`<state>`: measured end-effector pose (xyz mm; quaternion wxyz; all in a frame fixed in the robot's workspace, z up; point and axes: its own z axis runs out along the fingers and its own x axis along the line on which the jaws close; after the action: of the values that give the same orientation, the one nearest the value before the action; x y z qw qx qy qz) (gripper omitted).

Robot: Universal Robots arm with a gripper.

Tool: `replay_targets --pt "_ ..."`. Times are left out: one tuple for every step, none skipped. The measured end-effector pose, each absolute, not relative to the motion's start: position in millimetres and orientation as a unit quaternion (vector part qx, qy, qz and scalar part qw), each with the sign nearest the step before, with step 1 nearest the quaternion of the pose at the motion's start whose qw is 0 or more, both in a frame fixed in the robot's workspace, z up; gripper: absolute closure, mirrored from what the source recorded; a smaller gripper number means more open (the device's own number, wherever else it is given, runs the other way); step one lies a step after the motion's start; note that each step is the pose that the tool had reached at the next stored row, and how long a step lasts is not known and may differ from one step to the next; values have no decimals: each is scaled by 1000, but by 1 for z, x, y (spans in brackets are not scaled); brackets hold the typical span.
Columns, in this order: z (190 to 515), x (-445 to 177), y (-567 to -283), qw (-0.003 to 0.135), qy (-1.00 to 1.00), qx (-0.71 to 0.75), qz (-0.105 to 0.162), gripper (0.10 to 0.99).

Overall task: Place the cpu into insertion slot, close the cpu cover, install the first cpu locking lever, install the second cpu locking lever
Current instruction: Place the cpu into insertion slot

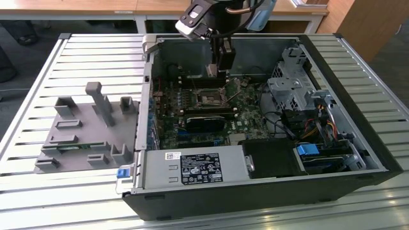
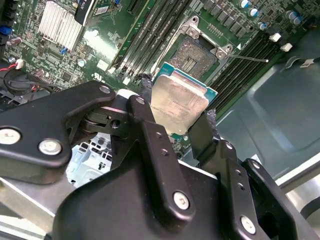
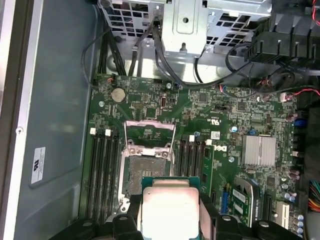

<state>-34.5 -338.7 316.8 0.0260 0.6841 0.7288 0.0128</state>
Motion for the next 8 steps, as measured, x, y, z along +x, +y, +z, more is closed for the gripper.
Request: replay_targets --pt "316 -35 -339 26 729 684 13 545" --pt "315 -35 -339 26 729 684 13 545" --pt "315 -35 -339 26 729 684 13 545" --pt "314 -35 -339 26 729 684 13 545" --pt "313 -35 -339 26 729 684 13 545" --pt "312 -35 -338 26 729 684 13 545" --pt "312 -35 -338 26 729 684 13 545" --pt "311 -35 -338 26 729 684 13 545"
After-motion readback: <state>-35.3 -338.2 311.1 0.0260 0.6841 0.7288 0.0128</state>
